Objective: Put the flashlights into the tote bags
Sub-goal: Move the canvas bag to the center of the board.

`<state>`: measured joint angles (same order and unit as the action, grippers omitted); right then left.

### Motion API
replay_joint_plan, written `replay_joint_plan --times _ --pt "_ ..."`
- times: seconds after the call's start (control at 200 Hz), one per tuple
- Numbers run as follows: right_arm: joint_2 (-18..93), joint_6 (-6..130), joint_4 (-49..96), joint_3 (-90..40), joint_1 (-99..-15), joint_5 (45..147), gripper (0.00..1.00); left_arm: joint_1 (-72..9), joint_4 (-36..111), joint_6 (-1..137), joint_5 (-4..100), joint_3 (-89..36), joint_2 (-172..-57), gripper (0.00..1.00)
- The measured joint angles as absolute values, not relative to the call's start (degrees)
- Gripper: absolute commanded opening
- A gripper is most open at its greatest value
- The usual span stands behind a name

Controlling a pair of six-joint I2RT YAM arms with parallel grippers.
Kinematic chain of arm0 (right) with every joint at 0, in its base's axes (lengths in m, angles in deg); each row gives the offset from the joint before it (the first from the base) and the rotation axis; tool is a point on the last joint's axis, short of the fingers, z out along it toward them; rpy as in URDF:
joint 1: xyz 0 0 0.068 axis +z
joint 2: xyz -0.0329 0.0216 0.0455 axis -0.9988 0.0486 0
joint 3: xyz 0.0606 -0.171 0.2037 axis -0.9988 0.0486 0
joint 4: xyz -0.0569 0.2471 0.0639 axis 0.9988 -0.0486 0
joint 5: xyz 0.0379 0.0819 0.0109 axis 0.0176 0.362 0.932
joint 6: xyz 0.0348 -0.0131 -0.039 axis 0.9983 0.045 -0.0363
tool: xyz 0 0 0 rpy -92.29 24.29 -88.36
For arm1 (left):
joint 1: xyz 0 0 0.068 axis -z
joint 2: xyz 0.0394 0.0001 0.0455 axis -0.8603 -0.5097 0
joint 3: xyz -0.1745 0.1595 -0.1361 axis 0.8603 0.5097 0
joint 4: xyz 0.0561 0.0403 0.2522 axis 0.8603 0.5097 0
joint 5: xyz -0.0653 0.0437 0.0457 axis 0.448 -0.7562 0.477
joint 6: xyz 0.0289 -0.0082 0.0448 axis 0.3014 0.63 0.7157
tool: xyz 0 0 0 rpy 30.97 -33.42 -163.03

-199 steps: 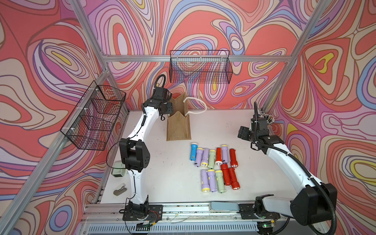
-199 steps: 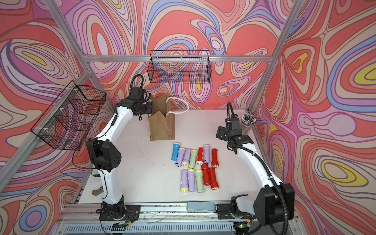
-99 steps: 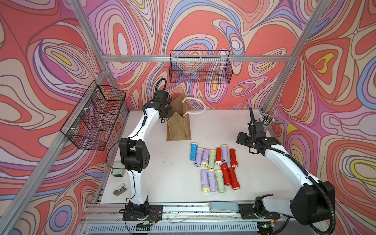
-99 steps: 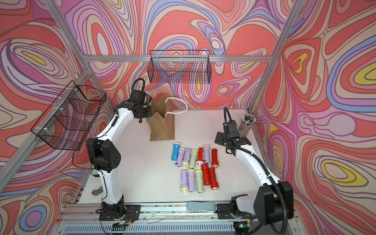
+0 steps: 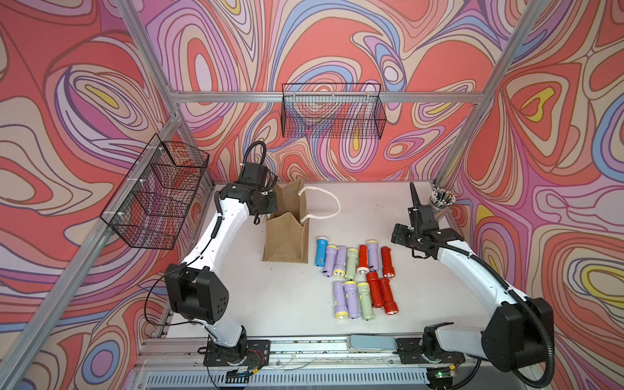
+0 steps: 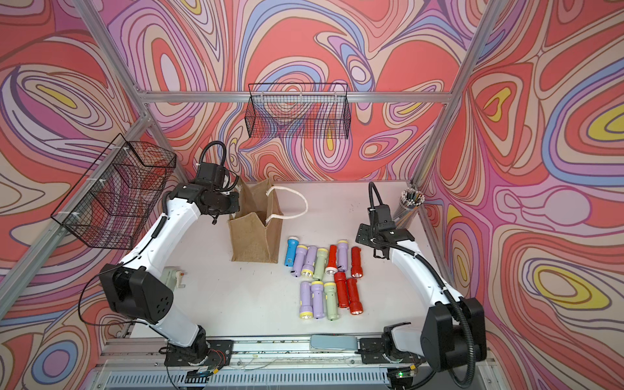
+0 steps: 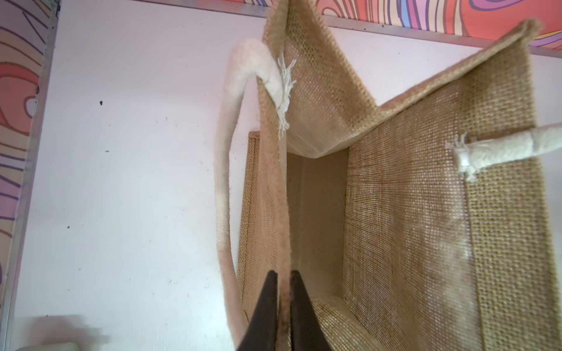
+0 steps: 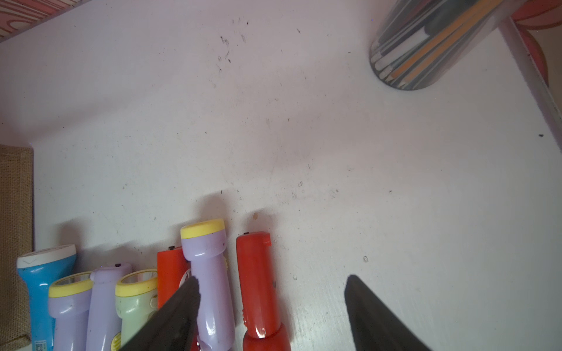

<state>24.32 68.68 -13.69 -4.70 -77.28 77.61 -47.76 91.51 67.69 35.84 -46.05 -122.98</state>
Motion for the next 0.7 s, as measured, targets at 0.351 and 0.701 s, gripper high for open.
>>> replay_joint_plan --times 0.351,0.701 --pt "26.1 70.3 -15.0 -4.7 -75.0 77.7 0.77 -47.8 94.7 66.6 41.2 -34.0 -108.2 0.0" --pt "27.0 71.3 -16.8 -4.7 -72.5 76.1 0.76 -47.7 97.5 64.4 49.5 -24.4 -96.3 0.09"
